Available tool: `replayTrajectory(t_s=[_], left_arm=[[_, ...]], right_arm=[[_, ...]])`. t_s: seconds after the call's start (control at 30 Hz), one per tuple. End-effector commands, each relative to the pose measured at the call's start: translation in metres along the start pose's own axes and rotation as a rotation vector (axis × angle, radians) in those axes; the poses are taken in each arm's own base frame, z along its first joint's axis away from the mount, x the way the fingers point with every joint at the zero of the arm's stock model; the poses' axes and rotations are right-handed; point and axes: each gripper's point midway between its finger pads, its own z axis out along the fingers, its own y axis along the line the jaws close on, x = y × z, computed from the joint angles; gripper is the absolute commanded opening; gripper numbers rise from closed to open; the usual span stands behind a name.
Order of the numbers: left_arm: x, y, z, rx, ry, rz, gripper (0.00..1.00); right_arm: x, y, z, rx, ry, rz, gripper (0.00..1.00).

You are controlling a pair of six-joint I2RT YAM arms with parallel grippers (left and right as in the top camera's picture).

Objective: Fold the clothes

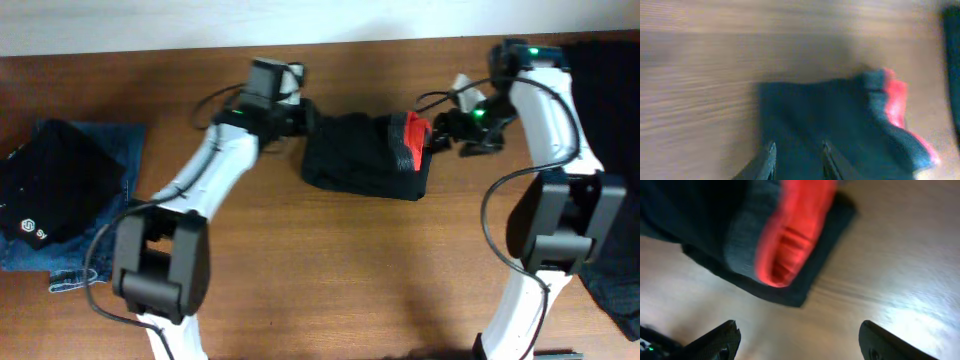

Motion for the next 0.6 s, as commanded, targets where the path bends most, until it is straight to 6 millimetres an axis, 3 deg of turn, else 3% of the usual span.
replayTrajectory(t_s=[0.0,0.17,0.43,0.5,0.57], left_arm=[[-0.002,0.038,-0.009,-0.069,0.018,-0.068,0.29],[0.000,0.062,-0.017,-0.106,0.041,-0.116,0.29],[0.000,0.064,-0.017,-0.110,0.040,-0.091,0.29],[0.000,0.064,-0.017,-0.110,0.040,-0.091,0.29],[0.000,0.064,-0.017,-0.110,0.041,-0.091,0.29]], right_arm=[[-0.012,0.024,0.015,-0.013,-0.015,-0.106,0.81],[-0.017,0.034,0.048,-0.019,0.023,-0.110,0.80],[-0.012,0.047,0.076,-0.024,0.090,-0.129,0.79],[-0.011,0.050,0.079,-0.025,0.099,-0.137,0.69],[-0.011,0.052,0.080,-0.025,0.101,-0.142,0.42]])
